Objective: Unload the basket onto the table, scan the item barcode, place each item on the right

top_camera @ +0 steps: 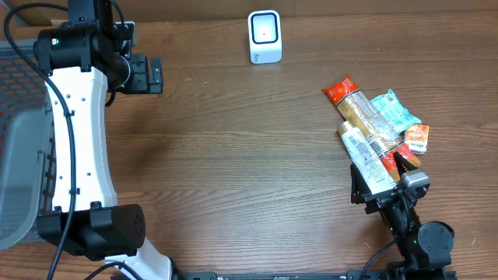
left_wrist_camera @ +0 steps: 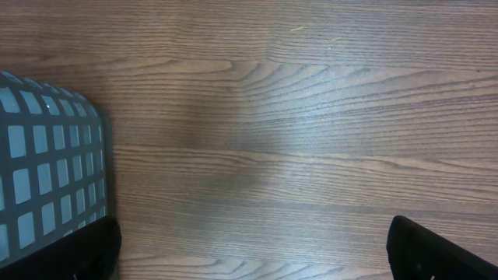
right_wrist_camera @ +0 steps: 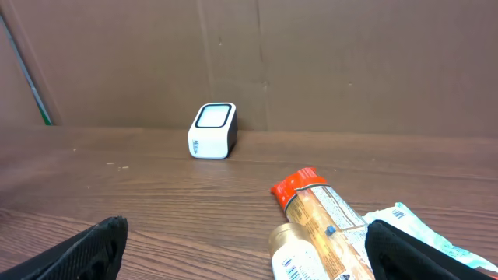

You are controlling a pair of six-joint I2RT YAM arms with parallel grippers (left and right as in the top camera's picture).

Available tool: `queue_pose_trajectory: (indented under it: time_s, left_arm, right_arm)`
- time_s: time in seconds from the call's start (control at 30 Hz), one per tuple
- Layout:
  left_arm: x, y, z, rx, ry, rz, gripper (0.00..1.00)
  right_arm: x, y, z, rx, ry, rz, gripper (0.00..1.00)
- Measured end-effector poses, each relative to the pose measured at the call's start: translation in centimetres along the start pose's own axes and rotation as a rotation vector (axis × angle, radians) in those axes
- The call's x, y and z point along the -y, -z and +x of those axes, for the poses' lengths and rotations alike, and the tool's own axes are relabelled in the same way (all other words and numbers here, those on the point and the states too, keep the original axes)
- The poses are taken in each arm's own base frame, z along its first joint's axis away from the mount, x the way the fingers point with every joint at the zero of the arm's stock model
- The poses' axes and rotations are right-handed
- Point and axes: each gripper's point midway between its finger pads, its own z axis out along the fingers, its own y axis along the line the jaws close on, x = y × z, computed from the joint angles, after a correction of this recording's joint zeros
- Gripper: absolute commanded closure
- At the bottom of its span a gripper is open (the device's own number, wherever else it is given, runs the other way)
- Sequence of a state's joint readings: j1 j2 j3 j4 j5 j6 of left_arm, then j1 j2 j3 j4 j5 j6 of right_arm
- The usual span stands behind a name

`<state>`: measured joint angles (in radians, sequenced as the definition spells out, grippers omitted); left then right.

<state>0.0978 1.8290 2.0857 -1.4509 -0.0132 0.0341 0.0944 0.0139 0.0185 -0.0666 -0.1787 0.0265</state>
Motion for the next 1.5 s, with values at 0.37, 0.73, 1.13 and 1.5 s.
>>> queue_pose_trajectory:
  time_s: [0.37, 0.73, 1.13, 1.5]
  left_arm:
    - [2.8, 1.4, 0.0, 0.035, -0.068, 0.024, 0.00]
    - [5.9, 8.9, -4.0, 0.486, -0.122, 0.067, 0.01]
    - [5.8, 8.5, -2.3, 0.902, -0.096, 0.080, 0.00]
    - [4.7, 8.8, 6.7, 1.218, -0.074, 0.088, 0.00]
  right_arm:
    - [0.0, 0.0, 0.0, 0.000, 0.000, 0.000, 0.00]
    - [0.0, 0.0, 0.0, -0.001, 0.000, 0.000, 0.00]
    - [0.0, 0.0, 0.1, -0.002, 0.000, 0.001, 0.00]
    - [0.0, 0.0, 0.0, -0.002, 0.000, 0.000, 0.00]
